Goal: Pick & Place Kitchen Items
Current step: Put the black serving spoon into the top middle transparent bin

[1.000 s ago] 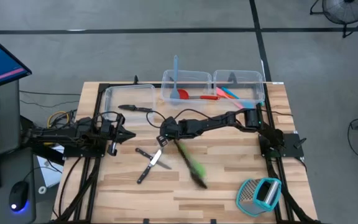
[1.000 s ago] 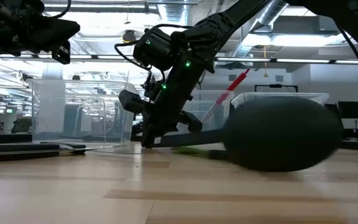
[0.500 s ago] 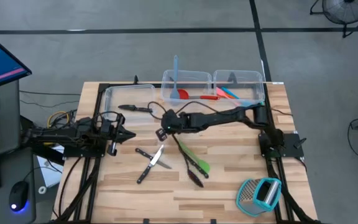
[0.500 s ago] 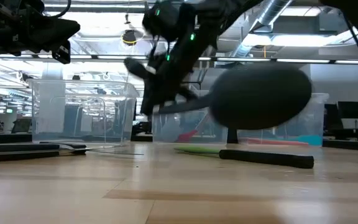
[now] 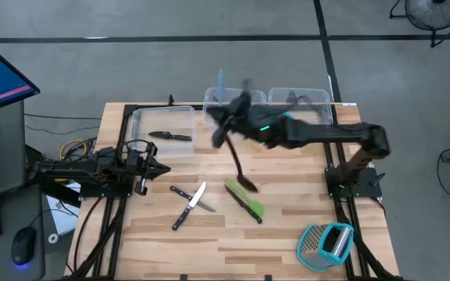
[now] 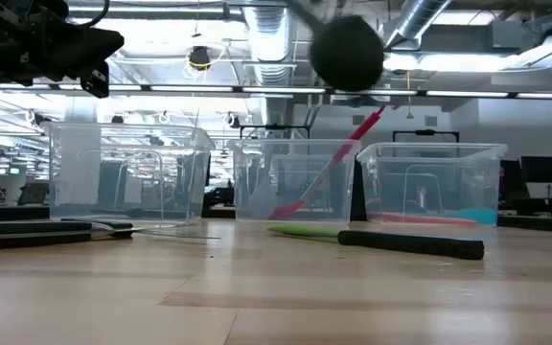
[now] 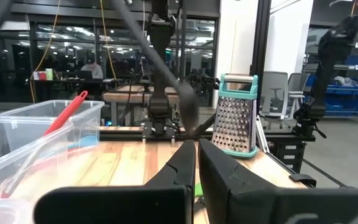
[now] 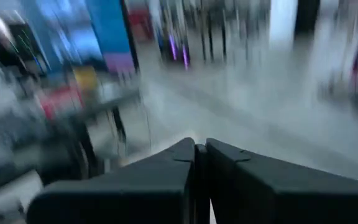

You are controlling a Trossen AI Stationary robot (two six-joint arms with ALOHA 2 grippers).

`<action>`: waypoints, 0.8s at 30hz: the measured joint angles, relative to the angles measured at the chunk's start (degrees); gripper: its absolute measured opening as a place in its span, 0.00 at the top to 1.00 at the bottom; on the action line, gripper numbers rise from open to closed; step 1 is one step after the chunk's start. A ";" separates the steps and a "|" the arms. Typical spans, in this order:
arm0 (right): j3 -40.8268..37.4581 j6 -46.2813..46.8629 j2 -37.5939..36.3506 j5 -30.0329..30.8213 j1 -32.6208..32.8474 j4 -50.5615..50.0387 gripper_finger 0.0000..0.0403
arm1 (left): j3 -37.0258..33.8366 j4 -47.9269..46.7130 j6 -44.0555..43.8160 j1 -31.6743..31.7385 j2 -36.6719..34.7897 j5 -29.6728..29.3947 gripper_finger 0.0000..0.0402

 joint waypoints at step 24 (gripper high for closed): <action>-27.11 -6.21 -5.74 -46.49 -25.56 76.36 0.98 | 0.00 0.80 0.00 0.00 0.00 0.00 1.00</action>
